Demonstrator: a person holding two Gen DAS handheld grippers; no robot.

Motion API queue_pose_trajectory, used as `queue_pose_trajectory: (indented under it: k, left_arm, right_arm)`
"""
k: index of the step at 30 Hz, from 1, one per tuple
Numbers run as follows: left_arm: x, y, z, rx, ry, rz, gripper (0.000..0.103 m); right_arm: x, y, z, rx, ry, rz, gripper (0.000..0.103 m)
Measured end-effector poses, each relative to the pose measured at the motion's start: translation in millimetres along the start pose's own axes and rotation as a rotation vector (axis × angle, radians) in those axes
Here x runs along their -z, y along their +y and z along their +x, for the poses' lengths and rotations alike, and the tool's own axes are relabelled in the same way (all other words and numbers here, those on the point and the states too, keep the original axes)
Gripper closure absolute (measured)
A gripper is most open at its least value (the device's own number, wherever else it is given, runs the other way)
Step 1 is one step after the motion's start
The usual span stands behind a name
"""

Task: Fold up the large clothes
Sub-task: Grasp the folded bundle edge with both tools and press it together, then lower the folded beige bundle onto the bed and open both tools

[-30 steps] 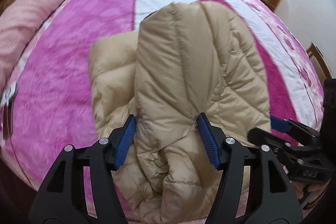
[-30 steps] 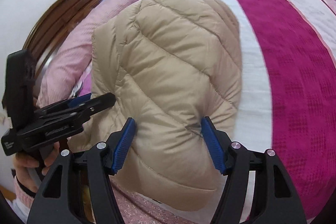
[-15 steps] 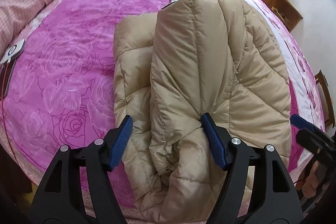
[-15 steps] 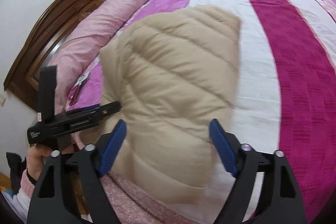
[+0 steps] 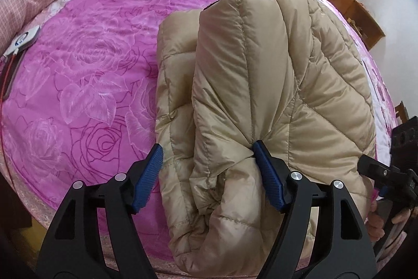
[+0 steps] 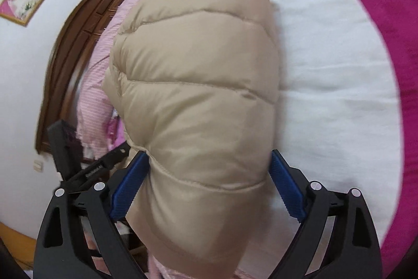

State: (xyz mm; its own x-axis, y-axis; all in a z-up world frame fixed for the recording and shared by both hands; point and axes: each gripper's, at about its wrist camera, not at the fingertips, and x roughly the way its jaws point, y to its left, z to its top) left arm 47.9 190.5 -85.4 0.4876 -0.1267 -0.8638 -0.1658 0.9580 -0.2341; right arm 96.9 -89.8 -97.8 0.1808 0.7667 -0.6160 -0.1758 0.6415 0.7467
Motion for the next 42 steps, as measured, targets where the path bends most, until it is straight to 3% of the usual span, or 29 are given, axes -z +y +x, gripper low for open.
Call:
queue_pose_trajectory:
  k: [5, 9, 15, 19, 22, 25, 30, 34, 37, 40, 42]
  left_arm:
    - [-3.1, 10.2, 7.2, 0.100, -0.011, -0.041, 0.037]
    - [-11.2, 8.4, 8.6, 0.243, -0.025, -0.086, 0.051]
    - [-35.0, -52.9, 4.7, 0.349, -0.057, 0.010, 0.057]
    - [-43.8, -110.1, 14.1, 0.390, -0.029, 0.096, 0.058]
    - [-39.5, -139.8, 28.1, 0.363, 0.007, 0.161, 0.058]
    - [-30.8, -158.2, 46.6, 0.282, 0.054, 0.206, 0.056]
    - [-32.0, -150.7, 48.6, 0.225, 0.093, 0.202, 0.050]
    - [-28.6, -145.6, 40.7, 0.179, 0.084, 0.219, 0.050]
    - [-24.2, -143.7, 38.1, 0.140, 0.080, 0.240, 0.050]
    - [-17.6, -140.2, 38.7, 0.093, 0.085, 0.247, 0.050]
    - [-9.8, -130.5, 43.0, 0.091, 0.099, 0.231, 0.049]
  right_arm:
    - [-7.5, -6.5, 17.5, -0.091, 0.022, 0.042, 0.015]
    - [-15.5, -3.2, -5.6, -0.200, -0.031, 0.012, 0.044]
    - [-25.5, -3.5, -71.5, -0.215, -0.192, -0.042, 0.048]
    - [-23.2, -24.5, -114.0, -0.157, -0.243, -0.025, 0.048]
    - [-19.7, -53.5, -128.8, -0.055, -0.240, 0.027, 0.048]
    - [-10.5, -75.2, -118.5, 0.004, -0.209, 0.095, 0.042]
    - [-2.5, -66.0, -126.0, 0.109, -0.215, 0.053, 0.032]
    - [12.0, -45.4, -143.5, 0.213, -0.258, -0.025, 0.032]
    - [14.8, -33.6, -136.1, 0.283, -0.248, -0.085, 0.041]
    - [12.8, -43.7, -118.8, 0.353, -0.216, -0.115, 0.042]
    - [7.5, -53.6, -112.0, 0.352, -0.205, -0.106, 0.042]
